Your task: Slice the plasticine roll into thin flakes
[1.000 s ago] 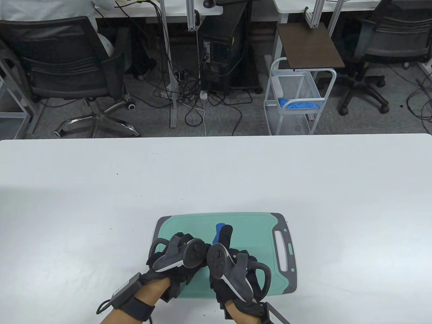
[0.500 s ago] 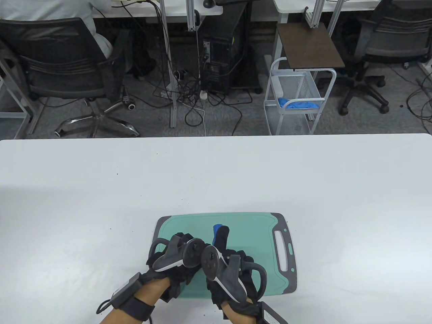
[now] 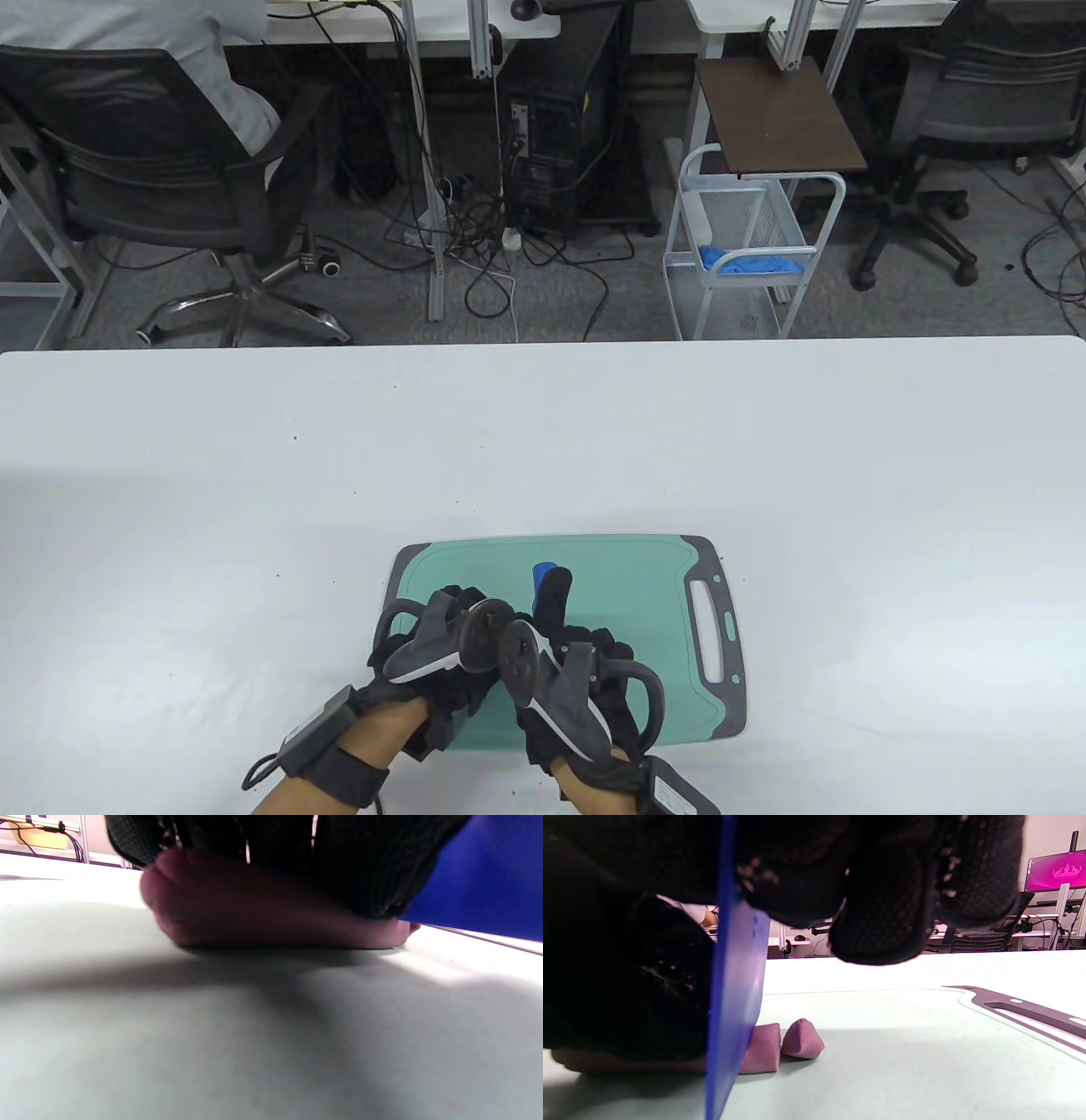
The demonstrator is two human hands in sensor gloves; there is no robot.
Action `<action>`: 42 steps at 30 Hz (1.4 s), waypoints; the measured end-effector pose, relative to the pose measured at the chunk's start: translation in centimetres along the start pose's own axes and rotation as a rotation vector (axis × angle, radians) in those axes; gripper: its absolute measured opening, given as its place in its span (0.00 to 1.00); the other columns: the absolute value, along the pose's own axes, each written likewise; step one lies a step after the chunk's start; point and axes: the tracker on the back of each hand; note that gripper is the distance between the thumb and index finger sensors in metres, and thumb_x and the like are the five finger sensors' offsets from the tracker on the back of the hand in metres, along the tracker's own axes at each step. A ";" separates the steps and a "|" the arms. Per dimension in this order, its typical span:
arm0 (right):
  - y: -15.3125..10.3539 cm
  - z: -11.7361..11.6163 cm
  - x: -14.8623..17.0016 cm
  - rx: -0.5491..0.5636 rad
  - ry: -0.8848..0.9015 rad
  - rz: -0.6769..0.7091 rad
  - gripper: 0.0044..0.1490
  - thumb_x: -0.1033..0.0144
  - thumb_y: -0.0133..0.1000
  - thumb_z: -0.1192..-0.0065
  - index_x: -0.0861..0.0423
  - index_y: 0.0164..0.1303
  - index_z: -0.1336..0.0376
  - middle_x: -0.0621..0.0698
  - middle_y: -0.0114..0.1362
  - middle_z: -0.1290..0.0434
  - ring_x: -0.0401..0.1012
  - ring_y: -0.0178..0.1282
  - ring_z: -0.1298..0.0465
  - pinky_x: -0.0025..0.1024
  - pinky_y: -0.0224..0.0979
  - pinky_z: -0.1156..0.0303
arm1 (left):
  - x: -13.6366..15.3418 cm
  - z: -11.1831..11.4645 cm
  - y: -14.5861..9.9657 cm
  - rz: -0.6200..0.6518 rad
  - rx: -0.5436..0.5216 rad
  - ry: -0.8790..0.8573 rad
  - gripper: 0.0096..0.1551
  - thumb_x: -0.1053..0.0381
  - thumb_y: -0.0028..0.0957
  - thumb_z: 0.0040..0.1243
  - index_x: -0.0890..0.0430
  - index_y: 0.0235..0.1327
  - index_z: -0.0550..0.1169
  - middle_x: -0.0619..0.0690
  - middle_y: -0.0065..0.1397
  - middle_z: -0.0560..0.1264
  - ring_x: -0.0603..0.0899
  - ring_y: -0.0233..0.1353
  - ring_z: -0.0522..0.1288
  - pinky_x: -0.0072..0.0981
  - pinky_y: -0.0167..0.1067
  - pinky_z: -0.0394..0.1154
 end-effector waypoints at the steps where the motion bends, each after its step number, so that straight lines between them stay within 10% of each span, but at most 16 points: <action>1: 0.0 0.0 0.0 0.001 0.000 0.000 0.53 0.55 0.50 0.32 0.57 0.77 0.57 0.50 0.33 0.20 0.52 0.41 0.16 0.61 0.58 0.24 | 0.0 0.0 0.0 0.000 0.000 0.000 0.27 0.37 0.38 0.69 0.36 0.54 0.81 0.37 0.65 0.82 0.58 0.70 0.79 0.58 0.74 0.70; 42: 1.5 -1.8 -0.1 0.015 0.016 -0.007 0.54 0.55 0.51 0.34 0.56 0.77 0.61 0.50 0.35 0.21 0.52 0.43 0.18 0.61 0.60 0.26 | 0.6 -0.1 0.0 0.015 0.050 -0.047 0.27 0.43 0.41 0.66 0.37 0.57 0.81 0.39 0.68 0.81 0.59 0.72 0.77 0.60 0.73 0.69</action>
Point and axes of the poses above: the tracker on the back of each hand, its own x axis roughly to the little-finger side, its own y axis roughly from the wrist to the fingertips, z = x × y
